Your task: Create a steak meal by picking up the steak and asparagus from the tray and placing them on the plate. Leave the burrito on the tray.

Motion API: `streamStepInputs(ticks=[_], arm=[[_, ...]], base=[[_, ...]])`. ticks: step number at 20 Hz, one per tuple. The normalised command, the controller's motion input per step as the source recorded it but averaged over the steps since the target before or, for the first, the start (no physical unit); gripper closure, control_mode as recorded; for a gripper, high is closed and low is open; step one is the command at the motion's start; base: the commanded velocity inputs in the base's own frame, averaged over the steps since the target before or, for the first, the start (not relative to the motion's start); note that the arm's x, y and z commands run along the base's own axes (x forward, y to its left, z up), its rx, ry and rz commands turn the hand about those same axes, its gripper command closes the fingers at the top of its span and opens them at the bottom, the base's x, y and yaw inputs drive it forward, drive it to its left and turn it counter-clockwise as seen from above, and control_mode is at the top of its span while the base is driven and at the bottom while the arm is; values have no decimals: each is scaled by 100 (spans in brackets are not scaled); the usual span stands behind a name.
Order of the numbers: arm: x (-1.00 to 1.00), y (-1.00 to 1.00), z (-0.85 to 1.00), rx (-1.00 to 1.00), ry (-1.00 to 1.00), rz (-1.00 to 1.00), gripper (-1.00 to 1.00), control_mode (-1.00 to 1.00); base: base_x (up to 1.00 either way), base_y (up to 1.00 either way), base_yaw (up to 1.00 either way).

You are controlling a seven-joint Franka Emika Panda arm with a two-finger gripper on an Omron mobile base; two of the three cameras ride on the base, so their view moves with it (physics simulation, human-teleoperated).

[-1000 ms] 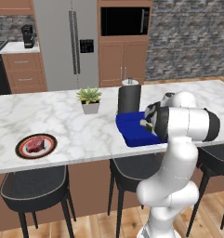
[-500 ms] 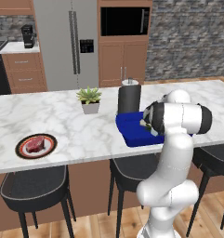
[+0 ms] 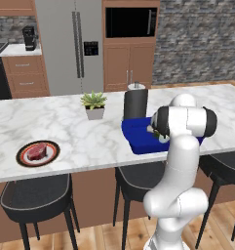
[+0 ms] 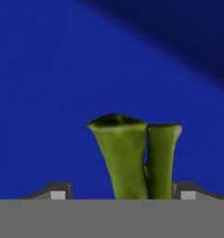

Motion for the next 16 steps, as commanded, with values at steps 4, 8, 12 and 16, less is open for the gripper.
streamStepInputs(ticks=[4,8,12,16], arm=[[-1,0,0,0,0,-1,100,-100],[-13,0,30,0,-6,4,100,-100],[-2,5,66,0,-10,8,100,-100],[-18,32,51,-2,-8,19,100,-100]], base=[[0,0,0],[0,0,0],[0,0,0],[0,0,0]])
